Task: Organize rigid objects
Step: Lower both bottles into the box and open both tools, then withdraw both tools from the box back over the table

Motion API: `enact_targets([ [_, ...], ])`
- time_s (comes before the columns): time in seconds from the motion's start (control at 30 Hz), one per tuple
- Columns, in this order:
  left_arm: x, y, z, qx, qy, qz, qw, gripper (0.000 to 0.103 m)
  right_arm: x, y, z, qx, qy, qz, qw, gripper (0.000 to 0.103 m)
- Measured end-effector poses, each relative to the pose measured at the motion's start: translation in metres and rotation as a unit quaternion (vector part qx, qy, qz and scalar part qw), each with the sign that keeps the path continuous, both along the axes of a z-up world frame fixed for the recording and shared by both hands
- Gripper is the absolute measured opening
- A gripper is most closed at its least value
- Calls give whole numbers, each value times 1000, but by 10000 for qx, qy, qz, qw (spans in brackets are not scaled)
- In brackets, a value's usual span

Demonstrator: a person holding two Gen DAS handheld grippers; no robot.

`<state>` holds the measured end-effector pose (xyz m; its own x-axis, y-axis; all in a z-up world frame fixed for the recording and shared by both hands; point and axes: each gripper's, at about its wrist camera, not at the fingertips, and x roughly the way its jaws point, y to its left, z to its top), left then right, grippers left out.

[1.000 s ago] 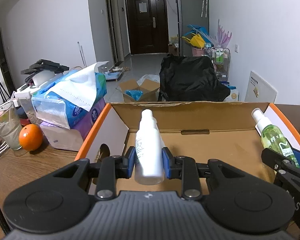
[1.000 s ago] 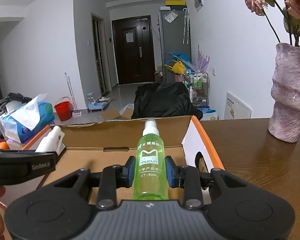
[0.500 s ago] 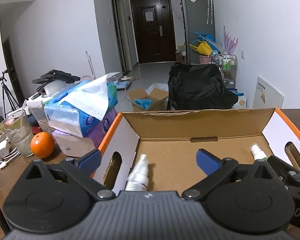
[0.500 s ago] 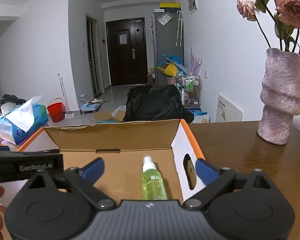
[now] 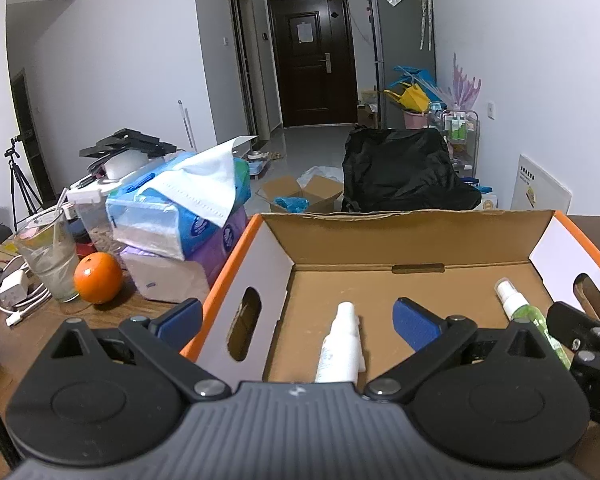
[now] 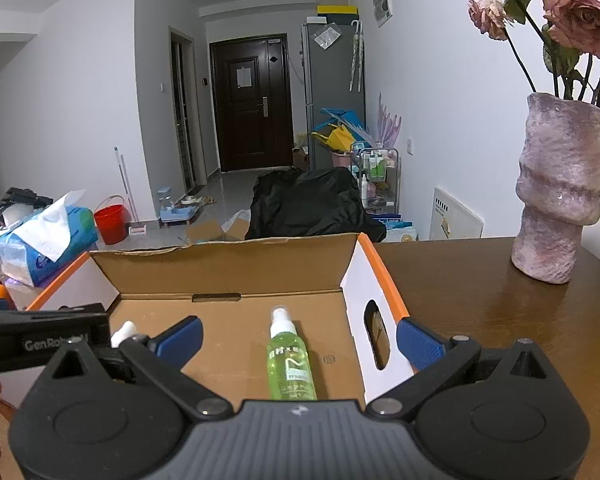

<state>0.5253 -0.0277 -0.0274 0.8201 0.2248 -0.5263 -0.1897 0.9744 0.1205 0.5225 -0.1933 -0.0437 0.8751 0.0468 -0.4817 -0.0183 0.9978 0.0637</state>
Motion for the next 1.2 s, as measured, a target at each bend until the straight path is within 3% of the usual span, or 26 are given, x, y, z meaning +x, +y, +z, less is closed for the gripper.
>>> enact_targets([
  [0.7,-56,8,2,17,-89,-213,9997,103,-59,-5,5,49,-12,-31,10000,103],
  [1.2,-107,17,35,-86,-271,-381,9989,103,-114,-1,24,-5,-171,18,9999,103],
])
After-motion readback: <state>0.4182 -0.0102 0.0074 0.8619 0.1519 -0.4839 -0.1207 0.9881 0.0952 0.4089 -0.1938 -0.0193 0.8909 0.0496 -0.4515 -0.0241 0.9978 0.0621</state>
